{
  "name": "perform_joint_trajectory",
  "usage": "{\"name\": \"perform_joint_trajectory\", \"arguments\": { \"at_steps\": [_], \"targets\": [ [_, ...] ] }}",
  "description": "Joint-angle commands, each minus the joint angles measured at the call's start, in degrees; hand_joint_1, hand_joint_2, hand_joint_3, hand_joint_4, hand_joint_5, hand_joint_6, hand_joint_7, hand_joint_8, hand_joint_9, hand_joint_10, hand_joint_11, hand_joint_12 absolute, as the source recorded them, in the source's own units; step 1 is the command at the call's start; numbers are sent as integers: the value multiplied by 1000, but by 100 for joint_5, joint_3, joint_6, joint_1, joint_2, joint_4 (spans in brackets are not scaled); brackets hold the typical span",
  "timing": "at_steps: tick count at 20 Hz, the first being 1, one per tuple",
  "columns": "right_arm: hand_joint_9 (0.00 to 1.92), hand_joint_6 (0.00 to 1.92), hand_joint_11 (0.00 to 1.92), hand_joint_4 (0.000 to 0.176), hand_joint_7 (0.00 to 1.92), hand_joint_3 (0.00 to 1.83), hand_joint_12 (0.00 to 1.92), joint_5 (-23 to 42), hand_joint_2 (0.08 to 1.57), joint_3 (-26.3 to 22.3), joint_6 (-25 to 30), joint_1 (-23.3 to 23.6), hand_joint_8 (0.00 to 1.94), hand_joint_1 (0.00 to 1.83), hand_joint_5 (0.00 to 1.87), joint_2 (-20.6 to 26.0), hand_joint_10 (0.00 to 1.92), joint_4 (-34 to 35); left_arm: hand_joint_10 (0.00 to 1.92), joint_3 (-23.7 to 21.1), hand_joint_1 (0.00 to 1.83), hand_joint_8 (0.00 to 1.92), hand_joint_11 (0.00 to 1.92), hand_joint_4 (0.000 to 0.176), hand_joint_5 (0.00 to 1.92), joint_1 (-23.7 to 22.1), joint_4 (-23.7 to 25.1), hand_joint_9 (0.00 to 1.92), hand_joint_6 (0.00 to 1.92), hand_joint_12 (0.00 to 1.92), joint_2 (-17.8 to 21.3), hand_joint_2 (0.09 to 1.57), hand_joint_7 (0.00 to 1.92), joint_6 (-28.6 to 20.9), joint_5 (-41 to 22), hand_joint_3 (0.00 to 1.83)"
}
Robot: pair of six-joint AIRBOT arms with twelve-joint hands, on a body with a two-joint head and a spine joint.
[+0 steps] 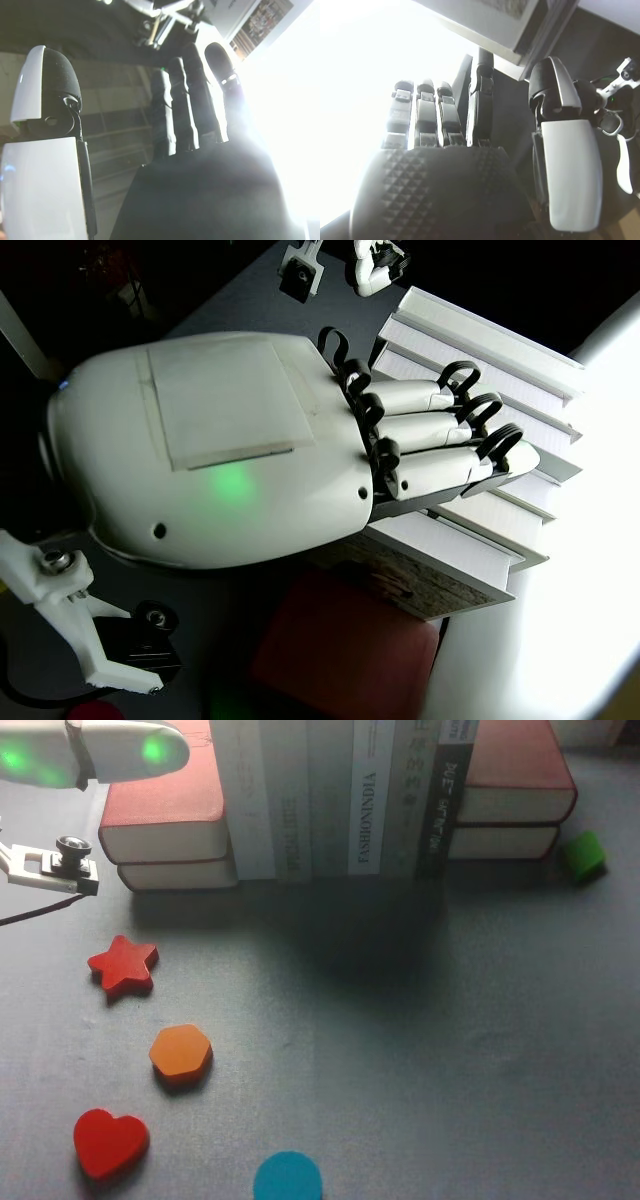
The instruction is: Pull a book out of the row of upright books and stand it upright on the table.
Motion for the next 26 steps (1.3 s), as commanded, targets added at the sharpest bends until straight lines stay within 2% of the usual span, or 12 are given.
{"name": "perform_joint_trajectory", "arguments": {
  "at_steps": [1,4,5,6,7,9,12,17,20,22,24,26],
  "targets": [
    [0,3,0,85,0,0,0,297,1144,-32,14,105,0,639,692,-1,0,234,6,6,1117,6,0,11,442,-57,-375,460,9,1294,-15,981,450,-50,-558,4],
    [0,2,0,80,0,0,0,269,1142,-118,14,165,0,645,689,69,0,126,8,5,1109,7,0,12,443,-41,-376,465,8,1296,-18,980,453,-50,-540,3],
    [0,7,0,51,0,0,0,253,1130,-146,14,186,0,713,701,96,0,126,10,2,1078,12,0,23,458,-29,-386,471,14,1293,-19,982,466,-50,-542,4],
    [0,4,0,43,0,0,0,251,1125,-151,13,210,0,701,696,103,0,126,12,1,1074,10,0,6,460,-15,-398,479,13,1300,-17,955,467,-50,-544,0],
    [0,4,0,77,0,0,0,250,1119,-146,13,242,0,706,700,99,0,126,4,1,1088,6,0,19,463,-13,-402,465,11,1275,-17,956,468,-50,-547,0],
    [0,10,0,44,0,0,0,251,1127,-131,11,328,0,753,719,82,0,142,6,6,1080,1,0,0,444,-37,-399,472,1,1253,-37,958,454,-50,-571,0],
    [0,7,0,47,0,0,0,252,1132,-39,11,308,0,769,717,-21,0,137,4,6,1161,4,0,0,416,-82,-368,460,3,1276,-37,983,414,-50,-561,6],
    [0,0,0,100,0,6,0,242,1146,18,11,240,0,673,658,-45,0,254,2,3,1060,0,0,0,404,-85,-374,463,0,1222,-41,985,409,-50,-577,4],
    [0,7,0,72,0,0,0,242,1113,32,6,227,0,687,678,-67,0,254,5,5,1064,5,0,0,429,-100,-371,471,10,1195,-46,984,416,-50,-588,2],
    [0,17,0,72,0,0,0,241,1121,56,4,141,0,733,708,-88,0,271,1,2,1075,0,0,0,419,-102,-375,463,5,1196,-46,995,406,-50,-595,6],
    [0,7,0,104,0,2,0,240,1133,105,4,59,0,765,690,-126,0,332,2,-9,1091,4,0,6,425,-80,-398,465,7,1192,-35,992,413,-50,-606,4],
    [0,1,0,98,0,8,0,223,1151,118,4,-27,0,786,658,-130,0,343,2,-17,1074,2,0,6,434,-72,-415,466,10,1196,-31,978,411,-50,-633,0]
  ]
}}
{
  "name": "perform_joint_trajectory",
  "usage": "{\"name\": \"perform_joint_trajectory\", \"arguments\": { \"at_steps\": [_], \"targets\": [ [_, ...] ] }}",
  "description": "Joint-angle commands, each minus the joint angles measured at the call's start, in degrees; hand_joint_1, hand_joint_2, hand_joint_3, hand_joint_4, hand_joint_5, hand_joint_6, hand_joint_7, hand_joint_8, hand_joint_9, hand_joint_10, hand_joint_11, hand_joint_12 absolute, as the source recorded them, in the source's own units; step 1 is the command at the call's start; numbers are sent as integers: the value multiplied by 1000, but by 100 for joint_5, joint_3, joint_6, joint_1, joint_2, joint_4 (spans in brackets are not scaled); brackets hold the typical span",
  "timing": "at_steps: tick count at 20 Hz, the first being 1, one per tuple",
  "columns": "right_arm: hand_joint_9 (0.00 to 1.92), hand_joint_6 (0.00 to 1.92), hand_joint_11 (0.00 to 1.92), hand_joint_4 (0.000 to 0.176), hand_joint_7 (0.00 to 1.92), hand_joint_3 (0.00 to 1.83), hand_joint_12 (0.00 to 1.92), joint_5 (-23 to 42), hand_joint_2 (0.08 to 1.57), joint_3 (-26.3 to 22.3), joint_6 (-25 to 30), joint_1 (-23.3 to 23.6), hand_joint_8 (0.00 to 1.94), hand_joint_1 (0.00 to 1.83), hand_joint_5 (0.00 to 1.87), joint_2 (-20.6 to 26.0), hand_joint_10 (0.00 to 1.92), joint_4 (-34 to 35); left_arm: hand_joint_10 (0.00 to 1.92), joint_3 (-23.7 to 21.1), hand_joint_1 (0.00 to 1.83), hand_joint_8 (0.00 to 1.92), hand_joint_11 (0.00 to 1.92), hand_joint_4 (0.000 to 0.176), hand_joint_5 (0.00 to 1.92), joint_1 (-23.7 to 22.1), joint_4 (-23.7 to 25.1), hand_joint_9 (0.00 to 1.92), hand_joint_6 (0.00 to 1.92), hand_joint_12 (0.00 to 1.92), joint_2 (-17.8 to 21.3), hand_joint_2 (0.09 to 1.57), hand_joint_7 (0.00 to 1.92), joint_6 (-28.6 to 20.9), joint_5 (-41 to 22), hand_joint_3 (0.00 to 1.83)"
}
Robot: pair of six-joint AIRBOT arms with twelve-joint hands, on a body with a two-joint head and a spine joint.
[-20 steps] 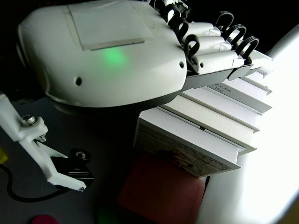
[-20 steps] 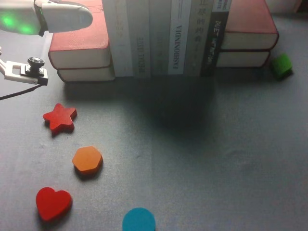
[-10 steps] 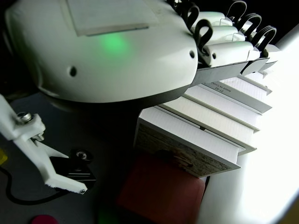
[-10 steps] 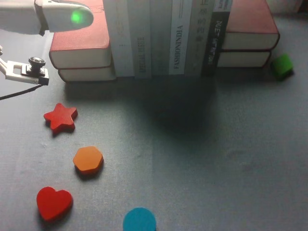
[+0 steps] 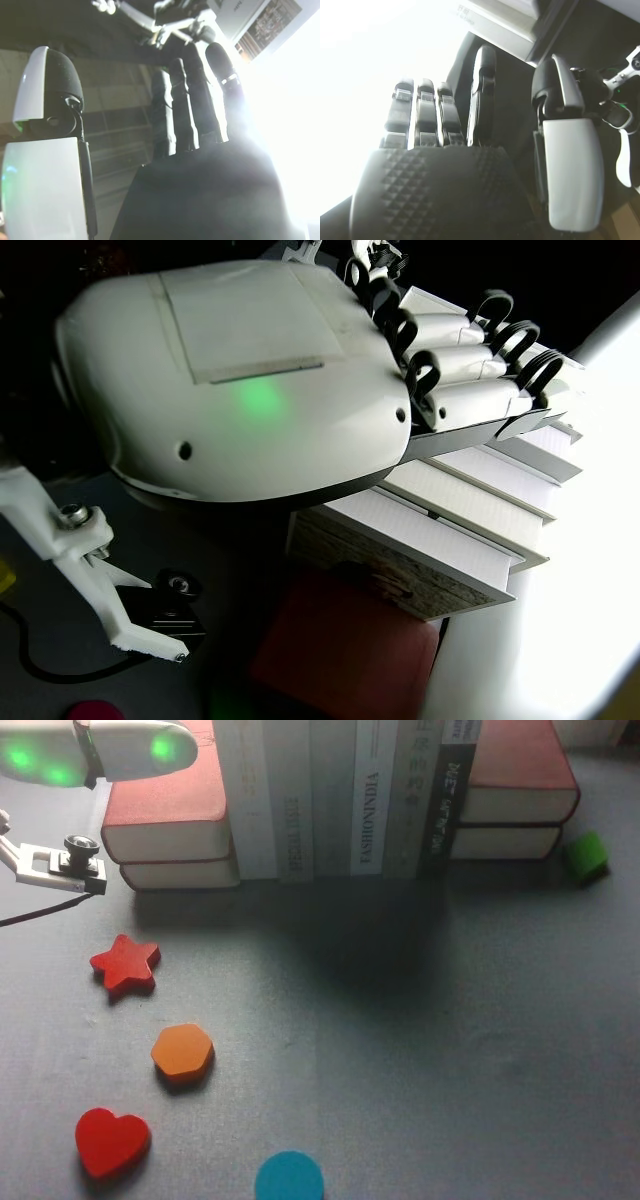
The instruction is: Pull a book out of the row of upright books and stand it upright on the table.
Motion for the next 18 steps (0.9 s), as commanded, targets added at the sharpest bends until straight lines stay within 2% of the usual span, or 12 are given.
{"name": "perform_joint_trajectory", "arguments": {
  "at_steps": [1,2,3,4,6,7,10,12,13,16,17,18],
  "targets": [
    [0,4,0,150,0,0,0,247,1134,27,2,5,0,804,662,17,0,335,3,-18,1065,4,0,7,442,-38,-409,469,11,1212,4,982,418,-50,-588,0],
    [0,5,0,171,0,0,0,247,1128,50,2,-53,0,807,664,-2,0,372,4,-14,1059,5,0,8,443,-39,-412,473,11,1218,1,977,422,-50,-588,0],
    [0,3,0,151,0,3,0,247,1141,76,1,-98,0,814,659,-30,0,411,0,-13,1048,2,0,6,429,-39,-412,463,4,1229,-1,983,416,-50,-595,0],
    [0,0,0,119,0,7,0,247,1153,97,1,-140,0,843,655,-64,0,430,2,-15,1044,5,0,7,427,-39,-412,465,3,1246,2,982,425,-50,-599,0],
    [0,3,0,126,0,4,0,249,1152,99,-8,-180,0,846,661,-93,0,430,0,-15,1040,5,0,2,431,-36,-412,461,4,1255,4,982,428,-50,-599,0],
    [0,0,0,120,0,0,0,249,1143,99,-25,-189,0,821,643,-97,0,430,0,-14,1053,6,0,14,432,-37,-410,456,4,1285,3,981,438,-50,-599,0],
    [0,0,0,109,0,2,0,247,1148,102,-28,-286,0,780,611,-104,0,459,3,-16,1063,12,0,7,437,-43,-414,459,5,1285,-4,974,456,-50,-639,0],
    [0,0,0,77,0,2,0,247,1151,159,-28,-384,0,792,608,-157,0,482,3,-10,1074,8,0,0,440,-33,-412,463,5,1290,-3,976,460,-50,-614,0],
    [0,2,0,84,0,2,0,247,1150,170,-28,-397,0,777,612,-165,0,482,4,-8,1063,7,0,0,443,-23,-413,465,6,1287,-3,976,461,-50,-624,0],
    [0,12,0,82,0,3,0,248,1153,162,-27,-399,0,791,641,-165,0,476,5,-9,1034,8,0,0,469,-22,-413,472,14,1266,0,968,472,-50,-627,0],
    [0,8,0,79,0,3,0,248,1153,143,-27,-412,0,785,636,-160,0,445,5,-5,1031,8,0,0,473,-21,-413,471,15,1261,-8,966,474,-50,-627,0],
    [0,10,0,62,0,0,0,248,1146,107,-27,-420,0,806,645,-142,0,394,6,-1,1036,9,0,0,465,-12,-413,475,11,1256,-15,970,479,-50,-629,0]
  ]
}}
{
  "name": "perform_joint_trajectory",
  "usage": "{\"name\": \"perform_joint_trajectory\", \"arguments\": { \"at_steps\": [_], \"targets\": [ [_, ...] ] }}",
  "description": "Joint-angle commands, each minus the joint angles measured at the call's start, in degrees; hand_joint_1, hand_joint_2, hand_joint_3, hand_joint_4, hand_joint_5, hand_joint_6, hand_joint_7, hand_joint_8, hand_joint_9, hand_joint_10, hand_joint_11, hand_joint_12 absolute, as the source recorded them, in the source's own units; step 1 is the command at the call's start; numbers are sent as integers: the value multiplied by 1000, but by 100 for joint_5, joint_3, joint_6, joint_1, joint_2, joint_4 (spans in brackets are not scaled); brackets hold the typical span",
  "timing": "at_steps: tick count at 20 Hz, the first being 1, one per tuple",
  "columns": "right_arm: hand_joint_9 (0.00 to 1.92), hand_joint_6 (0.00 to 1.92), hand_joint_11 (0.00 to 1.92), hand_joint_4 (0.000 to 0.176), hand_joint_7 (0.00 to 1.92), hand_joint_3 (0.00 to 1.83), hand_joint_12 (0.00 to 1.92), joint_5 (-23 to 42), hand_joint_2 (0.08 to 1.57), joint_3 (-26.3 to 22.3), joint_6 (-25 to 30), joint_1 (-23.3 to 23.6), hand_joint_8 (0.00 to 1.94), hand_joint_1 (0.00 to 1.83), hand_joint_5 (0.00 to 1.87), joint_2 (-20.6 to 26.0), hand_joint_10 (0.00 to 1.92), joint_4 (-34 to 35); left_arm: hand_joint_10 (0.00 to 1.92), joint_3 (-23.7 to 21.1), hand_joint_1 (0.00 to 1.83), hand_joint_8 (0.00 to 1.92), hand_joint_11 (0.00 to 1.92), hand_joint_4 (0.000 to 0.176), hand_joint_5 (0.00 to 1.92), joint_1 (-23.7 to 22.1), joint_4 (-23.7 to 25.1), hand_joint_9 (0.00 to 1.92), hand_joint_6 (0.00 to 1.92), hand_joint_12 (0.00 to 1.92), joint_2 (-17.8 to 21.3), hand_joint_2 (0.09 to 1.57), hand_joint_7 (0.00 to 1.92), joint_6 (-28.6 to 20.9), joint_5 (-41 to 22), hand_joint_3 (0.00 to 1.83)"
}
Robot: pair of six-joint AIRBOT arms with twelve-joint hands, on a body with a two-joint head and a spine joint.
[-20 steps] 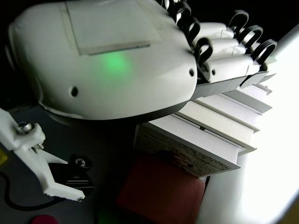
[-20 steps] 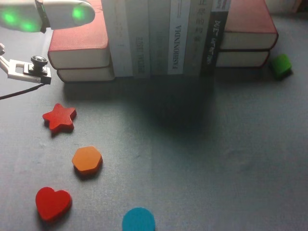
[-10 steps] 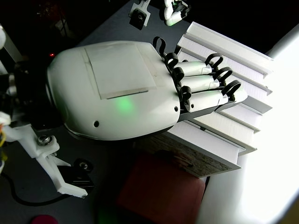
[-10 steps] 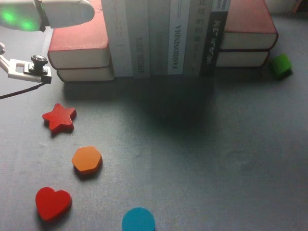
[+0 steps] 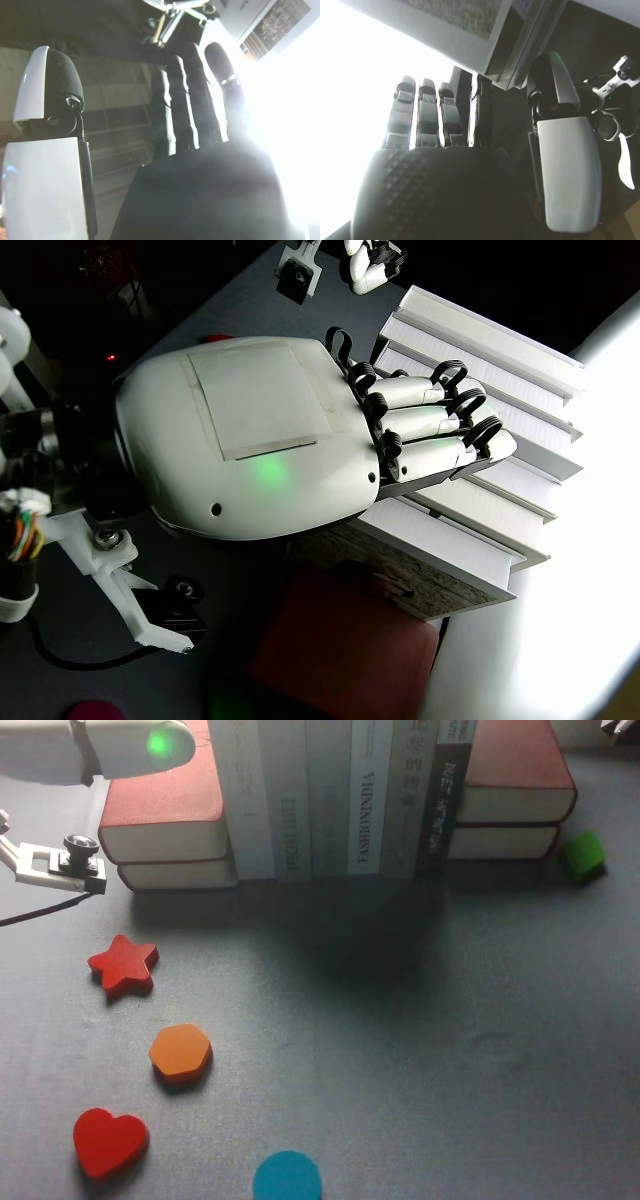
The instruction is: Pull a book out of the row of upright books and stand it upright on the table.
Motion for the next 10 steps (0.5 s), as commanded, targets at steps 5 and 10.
{"name": "perform_joint_trajectory", "arguments": {
  "at_steps": [5,10],
  "targets": [
    [0,3,0,59,0,1,0,160,1149,-368,-28,-20,0,773,626,221,0,-191,6,-9,1052,9,0,0,468,39,-439,479,11,1281,-27,958,485,-50,-600,0],
    [0,12,0,63,0,2,0,308,1110,-989,-27,-20,0,410,626,578,0,-409,1,-39,1063,1,0,13,481,209,-595,449,7,1233,-27,949,504,-50,-640,0]
  ]
}}
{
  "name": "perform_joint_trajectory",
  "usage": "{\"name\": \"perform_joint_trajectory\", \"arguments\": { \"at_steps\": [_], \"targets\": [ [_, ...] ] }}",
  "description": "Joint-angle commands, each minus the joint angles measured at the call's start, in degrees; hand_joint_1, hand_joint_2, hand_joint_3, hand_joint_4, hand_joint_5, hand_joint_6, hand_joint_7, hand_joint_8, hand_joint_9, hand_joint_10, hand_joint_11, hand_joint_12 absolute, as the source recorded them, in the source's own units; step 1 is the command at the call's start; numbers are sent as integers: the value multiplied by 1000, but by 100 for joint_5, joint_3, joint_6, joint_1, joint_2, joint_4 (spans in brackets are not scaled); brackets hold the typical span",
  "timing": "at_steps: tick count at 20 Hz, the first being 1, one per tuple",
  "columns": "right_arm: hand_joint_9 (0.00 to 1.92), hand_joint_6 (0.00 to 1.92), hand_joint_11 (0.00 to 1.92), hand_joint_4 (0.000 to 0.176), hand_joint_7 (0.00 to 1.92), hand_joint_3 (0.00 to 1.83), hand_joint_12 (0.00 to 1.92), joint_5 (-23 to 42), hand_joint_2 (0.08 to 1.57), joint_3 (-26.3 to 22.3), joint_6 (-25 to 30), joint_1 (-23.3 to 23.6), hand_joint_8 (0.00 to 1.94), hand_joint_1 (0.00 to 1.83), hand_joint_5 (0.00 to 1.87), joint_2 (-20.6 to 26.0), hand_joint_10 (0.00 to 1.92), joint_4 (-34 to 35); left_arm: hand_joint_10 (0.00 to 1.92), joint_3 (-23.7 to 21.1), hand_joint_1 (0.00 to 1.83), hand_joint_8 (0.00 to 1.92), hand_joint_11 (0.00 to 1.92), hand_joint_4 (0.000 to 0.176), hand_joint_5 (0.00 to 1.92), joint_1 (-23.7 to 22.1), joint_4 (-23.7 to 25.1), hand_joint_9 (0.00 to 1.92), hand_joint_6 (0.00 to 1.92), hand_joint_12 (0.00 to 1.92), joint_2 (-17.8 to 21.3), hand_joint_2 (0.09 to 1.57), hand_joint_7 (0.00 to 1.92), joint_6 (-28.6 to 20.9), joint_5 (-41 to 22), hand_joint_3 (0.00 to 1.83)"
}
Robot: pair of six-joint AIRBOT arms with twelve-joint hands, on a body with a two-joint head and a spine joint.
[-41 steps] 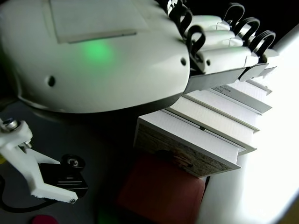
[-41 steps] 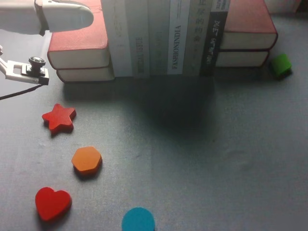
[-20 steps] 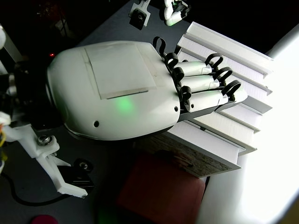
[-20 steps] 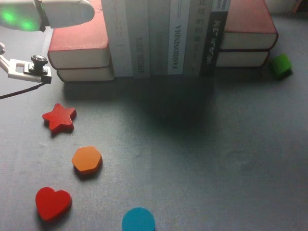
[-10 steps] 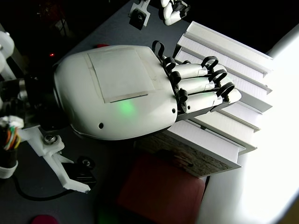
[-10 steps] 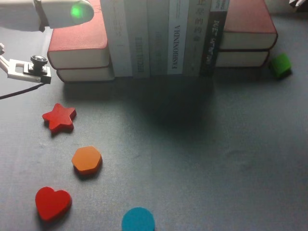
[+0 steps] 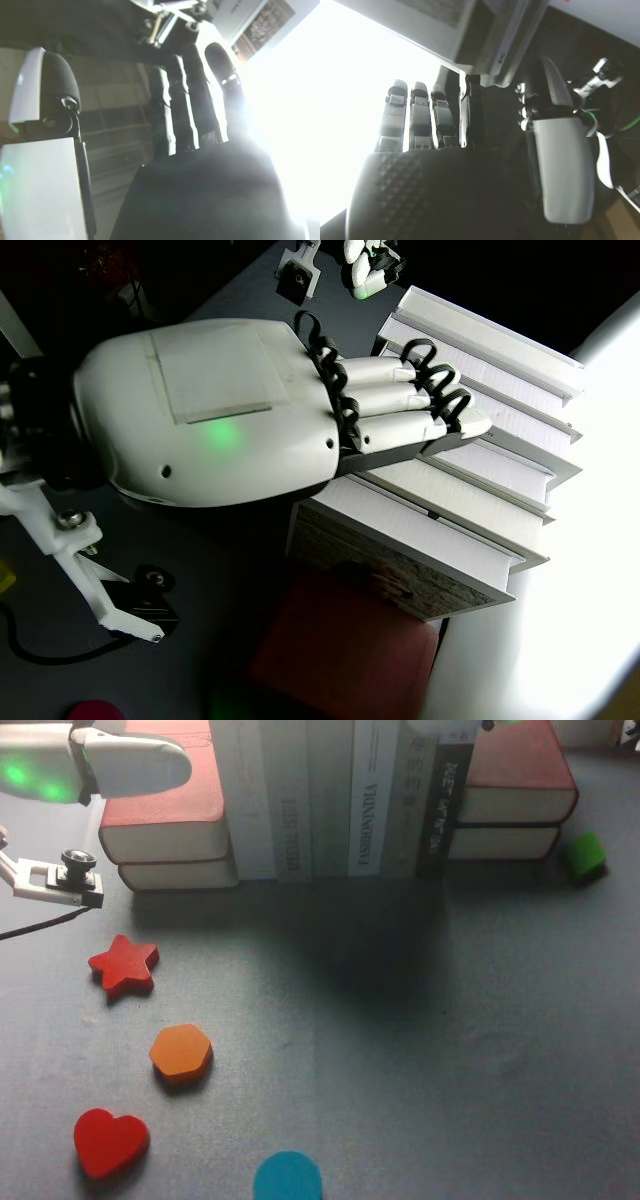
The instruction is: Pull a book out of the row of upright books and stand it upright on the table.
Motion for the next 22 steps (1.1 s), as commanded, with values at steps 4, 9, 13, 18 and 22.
{"name": "perform_joint_trajectory", "arguments": {
  "at_steps": [4,9,13,18,22],
  "targets": [
    [0,11,0,37,0,15,0,580,1135,-447,-20,-43,0,337,637,195,0,66,5,-30,1096,4,0,41,482,51,-469,450,4,1215,-18,959,499,-52,-634,2],
    [0,9,0,75,0,1,0,785,1131,-756,-27,-118,0,222,654,407,0,100,4,-62,1125,2,0,50,493,110,-538,443,7,1245,-7,958,497,-52,-667,0],
    [0,2,0,110,0,2,0,898,1138,-792,-27,-254,0,231,632,445,0,237,3,-76,1110,3,0,33,499,164,-587,442,6,1270,-6,965,494,-52,-693,2],
    [0,4,0,121,0,0,0,899,1109,-807,-31,-271,0,231,625,482,0,257,7,-86,1073,3,0,29,497,180,-614,454,4,1307,-6,964,500,-52,-707,1],
    [0,4,0,132,0,0,0,899,1111,-895,-31,-303,0,231,611,590,0,257,0,-85,1094,0,0,37,487,210,-637,414,1,1225,-14,989,451,-52,-711,8]
  ]
}}
